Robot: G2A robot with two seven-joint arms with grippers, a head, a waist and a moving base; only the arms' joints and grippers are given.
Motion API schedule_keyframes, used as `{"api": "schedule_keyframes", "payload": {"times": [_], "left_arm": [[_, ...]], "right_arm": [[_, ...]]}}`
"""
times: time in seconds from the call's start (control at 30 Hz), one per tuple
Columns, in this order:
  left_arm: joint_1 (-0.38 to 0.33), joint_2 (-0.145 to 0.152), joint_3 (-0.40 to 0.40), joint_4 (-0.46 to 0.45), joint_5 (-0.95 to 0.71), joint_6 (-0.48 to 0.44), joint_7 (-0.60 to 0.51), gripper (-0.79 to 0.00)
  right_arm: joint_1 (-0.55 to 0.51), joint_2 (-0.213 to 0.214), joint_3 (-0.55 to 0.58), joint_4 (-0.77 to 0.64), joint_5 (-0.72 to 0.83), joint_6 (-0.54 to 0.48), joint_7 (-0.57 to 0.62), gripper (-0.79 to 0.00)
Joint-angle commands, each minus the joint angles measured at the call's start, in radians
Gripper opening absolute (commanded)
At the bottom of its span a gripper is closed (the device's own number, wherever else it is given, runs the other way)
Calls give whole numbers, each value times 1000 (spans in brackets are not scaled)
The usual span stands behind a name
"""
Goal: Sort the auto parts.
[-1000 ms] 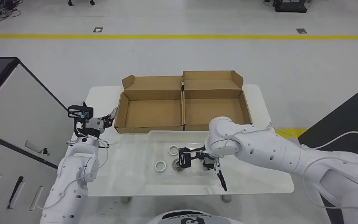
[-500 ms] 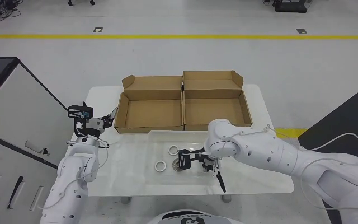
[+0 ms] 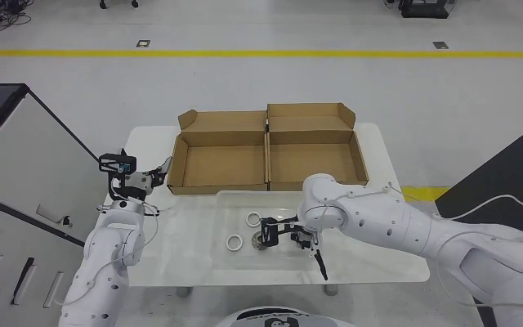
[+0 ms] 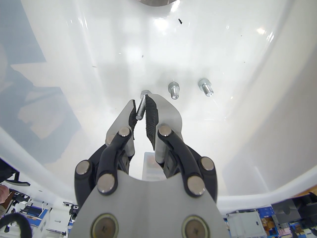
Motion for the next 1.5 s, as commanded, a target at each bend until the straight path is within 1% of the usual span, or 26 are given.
{"api": "schedule_keyframes", "payload": {"times": [0.0,0.2,0.33,0.5,0.7,0.77,0.83,0.97,1.03,1.17,1.33,1.47], "left_arm": [[0,0,0,0,0,0,0,0],[0,0,0,0,0,0,0,0],[0,0,0,0,0,0,0,0],[0,0,0,0,0,0,0,0],[0,0,0,0,0,0,0,0],[0,0,0,0,0,0,0,0],[0,0,0,0,0,0,0,0],[0,0,0,0,0,0,0,0],[0,0,0,0,0,0,0,0],[0,0,0,0,0,0,0,0],[0,0,0,0,0,0,0,0],[0,0,0,0,0,0,0,0]], "right_arm": [[0,-2,0,2,2,2,2,-785],[19,0,0,-13,27,19,19,-785],[68,13,0,-54,83,31,31,-785],[137,44,0,-96,160,17,16,-785],[217,96,0,-93,246,-47,-48,-785],[233,115,0,-64,279,-94,-95,-785],[244,137,0,-14,321,-168,-169,-785],[243,181,19,94,393,-359,-360,-785],[231,199,34,132,399,-445,-446,-785],[196,217,75,181,406,-594,-601,-785],[172,203,107,169,351,-594,-732,-785],[178,186,123,174,307,-594,-815,-785]]}}
